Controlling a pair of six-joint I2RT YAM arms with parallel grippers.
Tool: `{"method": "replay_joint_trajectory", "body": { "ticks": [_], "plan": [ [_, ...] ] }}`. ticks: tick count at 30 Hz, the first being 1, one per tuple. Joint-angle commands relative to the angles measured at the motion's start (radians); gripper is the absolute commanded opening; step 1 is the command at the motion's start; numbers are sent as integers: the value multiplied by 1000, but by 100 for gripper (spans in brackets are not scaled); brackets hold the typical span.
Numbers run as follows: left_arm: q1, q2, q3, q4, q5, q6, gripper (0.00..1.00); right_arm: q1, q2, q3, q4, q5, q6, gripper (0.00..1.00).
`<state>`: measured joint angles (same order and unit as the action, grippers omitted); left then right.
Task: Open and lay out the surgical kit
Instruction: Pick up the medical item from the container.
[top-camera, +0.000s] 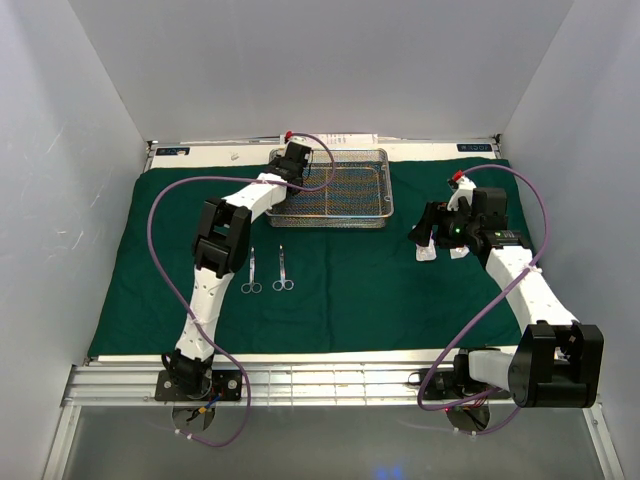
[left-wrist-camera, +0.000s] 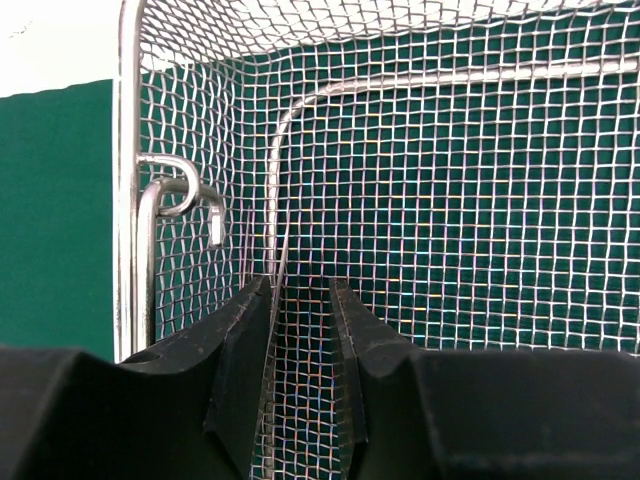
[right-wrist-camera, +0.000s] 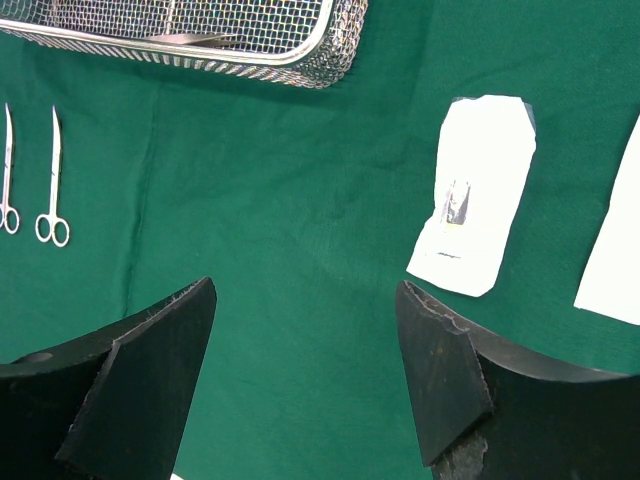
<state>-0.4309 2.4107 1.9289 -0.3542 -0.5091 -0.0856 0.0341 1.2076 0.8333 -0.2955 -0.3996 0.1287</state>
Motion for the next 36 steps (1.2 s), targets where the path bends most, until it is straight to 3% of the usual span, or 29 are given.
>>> {"method": "replay_joint_trajectory", "body": {
  "ticks": [1, 17, 21, 23, 36],
  "plan": [
    [15, -9, 4, -19, -8, -20, 41, 4, -23, -8, 21, -8, -4, 78],
    [40, 5, -2, -155, 176, -186, 44, 3, -26, -13, 15, -7, -11, 78],
    [43, 1, 1, -166, 208, -194, 32, 3, -26, -11, 13, -2, -14, 78],
    [41, -1, 7, -169, 219, -195, 22, 3, -26, -11, 12, -5, -12, 78],
    [43, -25, 47, -169, 213, -171, 3, 3, -25, -14, 13, -8, -12, 78]
  ]
}}
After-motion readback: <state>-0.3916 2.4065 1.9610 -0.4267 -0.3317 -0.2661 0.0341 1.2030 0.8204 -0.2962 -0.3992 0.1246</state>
